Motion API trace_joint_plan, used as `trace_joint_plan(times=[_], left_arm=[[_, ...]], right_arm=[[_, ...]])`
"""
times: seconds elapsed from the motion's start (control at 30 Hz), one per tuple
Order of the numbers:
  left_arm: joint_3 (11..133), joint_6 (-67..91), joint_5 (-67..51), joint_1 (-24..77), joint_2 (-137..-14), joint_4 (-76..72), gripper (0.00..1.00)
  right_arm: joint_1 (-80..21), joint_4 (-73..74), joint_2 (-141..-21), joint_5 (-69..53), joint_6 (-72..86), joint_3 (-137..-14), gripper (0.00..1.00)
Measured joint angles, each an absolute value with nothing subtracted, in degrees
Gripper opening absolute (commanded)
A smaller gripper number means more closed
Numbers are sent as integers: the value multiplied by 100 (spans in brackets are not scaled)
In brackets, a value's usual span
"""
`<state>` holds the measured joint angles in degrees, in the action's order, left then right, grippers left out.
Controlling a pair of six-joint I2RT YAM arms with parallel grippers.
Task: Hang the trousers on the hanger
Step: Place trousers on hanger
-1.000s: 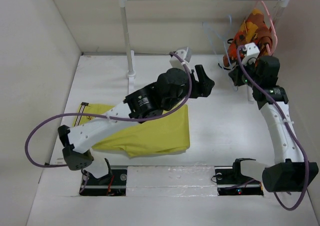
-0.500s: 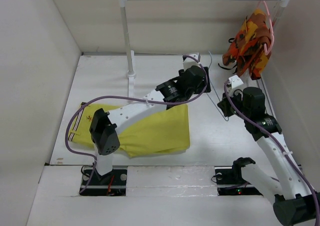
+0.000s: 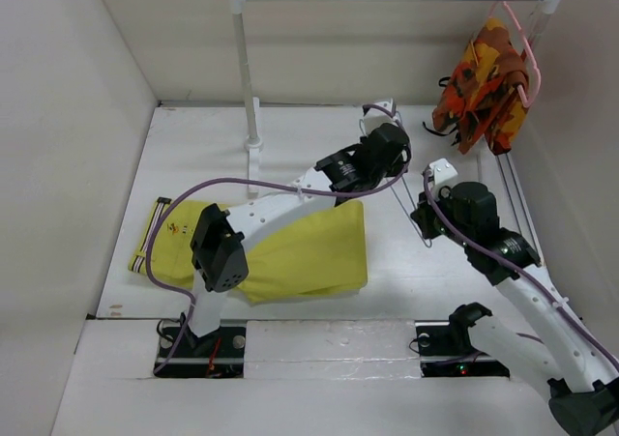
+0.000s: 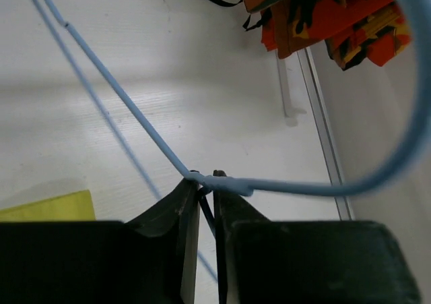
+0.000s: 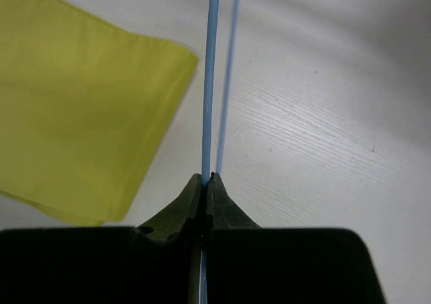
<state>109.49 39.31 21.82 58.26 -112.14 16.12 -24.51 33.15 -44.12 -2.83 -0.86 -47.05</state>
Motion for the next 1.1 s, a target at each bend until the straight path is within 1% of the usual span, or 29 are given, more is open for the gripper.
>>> trace_joint_plan(times=[0.03, 0.1, 0.13, 0.2, 0.23, 0.27, 0.33, 0.43, 0.47, 0.5, 0.53, 0.6, 0.63, 0.67, 0.73, 0.87, 0.97, 1.0, 1.03, 1.1], left_arm=[[10936, 3979, 2161, 5813, -11214, 1645, 0], [10899, 4038, 2139, 5813, -11212, 1649, 0], [10838, 4062, 2132, 5813, -11196, 1597, 0], [10527, 4136, 2106, 5826, -11078, 1472, 0], [10274, 4163, 2064, 5828, -10973, 1343, 0], [9953, 4195, 2008, 5828, -10822, 1225, 0], [9223, 4292, 1850, 5828, -10455, 954, 0], [7950, 4480, 1599, 5828, -9677, 467, 0], [7618, 4530, 1525, 5828, -9452, 298, 0], [7293, 4598, 1452, 5828, -9220, 126, 0], [6997, 4661, 1387, 5839, -9017, -86, 0], [6506, 4786, 1269, 5876, -8698, -515, 0], [6311, 4840, 1201, 5896, -8602, -729, 0], [6130, 4886, 1168, 5933, -8538, -937, 0], [5843, 5054, 1046, 5999, -8501, -1428, 0], [5192, 5356, 1103, 6152, -8503, -1651, 0], [5085, 5688, 1476, 6340, -8656, -1564, 0], [5085, 5804, 1619, 6410, -8718, -1562, 0], [5085, 5924, 1772, 6477, -8774, -1551, 0], [5087, 6191, 2049, 6567, -8882, -1485, 0]], right_arm=[[-2532, 3310, -4399, -180, -14, -4705, 0], [-2687, 3345, -4388, -3, 108, -4703, 1], [-2742, 3395, -4390, 73, 152, -4703, 20], [-2816, 3546, -4390, 113, 196, -4703, 40], [-2875, 3616, -4390, 104, 215, -4705, 55], [-2930, 3684, -4383, 71, 209, -4705, 62], [-2989, 3883, -4329, -51, 176, -4731, 69], [-2980, 4230, -4211, -257, 19, -4893, 69], [-2958, 4283, -4187, -357, -43, -4969, 69], [-2936, 4294, -4163, -471, -106, -5030, 66], [-2915, 4263, -4163, -589, -156, -5057, 51], [-2880, 4204, -4171, -825, -222, -5050, 32], [-2856, 4128, -4204, -947, -237, -5015, 14], [-2847, 4001, -4239, -1070, -255, -4950, 8], [-2845, 3664, -4324, -1297, -200, -4735, 1], [-2840, 3046, -4698, -1621, -47, -4309, 0], [-2842, 2655, -5041, -1763, 62, -4080, 3], [-2842, 2469, -5155, -1817, 104, -3986, 5], [-2842, 2276, -5273, -1872, 150, -3889, 14], [-2842, 1988, -5542, -1957, 226, -3745, 24]])
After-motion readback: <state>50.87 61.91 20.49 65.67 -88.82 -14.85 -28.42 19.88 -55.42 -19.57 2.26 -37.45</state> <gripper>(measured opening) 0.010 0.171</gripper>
